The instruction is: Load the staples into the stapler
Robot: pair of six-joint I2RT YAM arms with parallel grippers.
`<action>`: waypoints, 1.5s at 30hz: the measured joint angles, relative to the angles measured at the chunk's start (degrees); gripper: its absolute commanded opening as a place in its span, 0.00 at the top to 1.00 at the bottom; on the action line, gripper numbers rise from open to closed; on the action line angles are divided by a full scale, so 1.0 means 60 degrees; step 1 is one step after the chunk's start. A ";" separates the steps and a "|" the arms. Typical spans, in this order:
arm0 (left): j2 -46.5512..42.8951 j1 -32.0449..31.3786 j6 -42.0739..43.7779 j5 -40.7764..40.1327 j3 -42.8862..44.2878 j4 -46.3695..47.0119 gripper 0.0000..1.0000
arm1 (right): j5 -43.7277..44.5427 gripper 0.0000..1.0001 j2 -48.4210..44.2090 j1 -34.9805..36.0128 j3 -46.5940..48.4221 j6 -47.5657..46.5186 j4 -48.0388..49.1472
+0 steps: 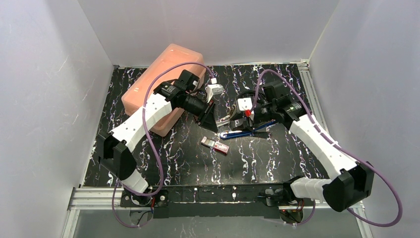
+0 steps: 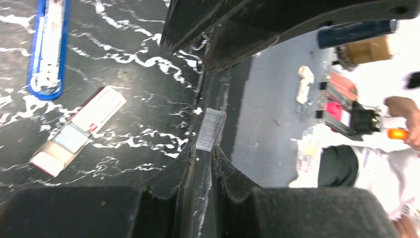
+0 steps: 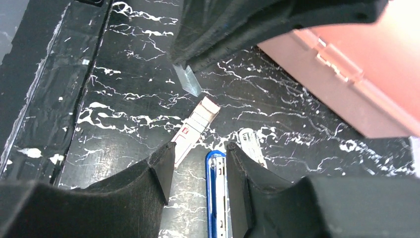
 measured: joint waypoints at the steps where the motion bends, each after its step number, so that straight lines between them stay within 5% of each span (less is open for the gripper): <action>1: 0.0055 0.0000 0.0025 0.0335 0.0244 -0.0237 0.98 | 0.0011 0.51 -0.0113 0.0087 0.0066 -0.0280 -0.0193; 18: 0.1093 0.0000 0.0244 0.2113 0.0914 -0.1945 1.00 | 0.0816 0.53 -0.0390 0.1038 0.1293 -0.2616 -0.2098; 45: 0.1231 -0.0135 0.0295 0.2226 0.0991 -0.2299 1.00 | 0.2157 0.67 0.0171 0.2550 0.1865 -0.2714 -0.2503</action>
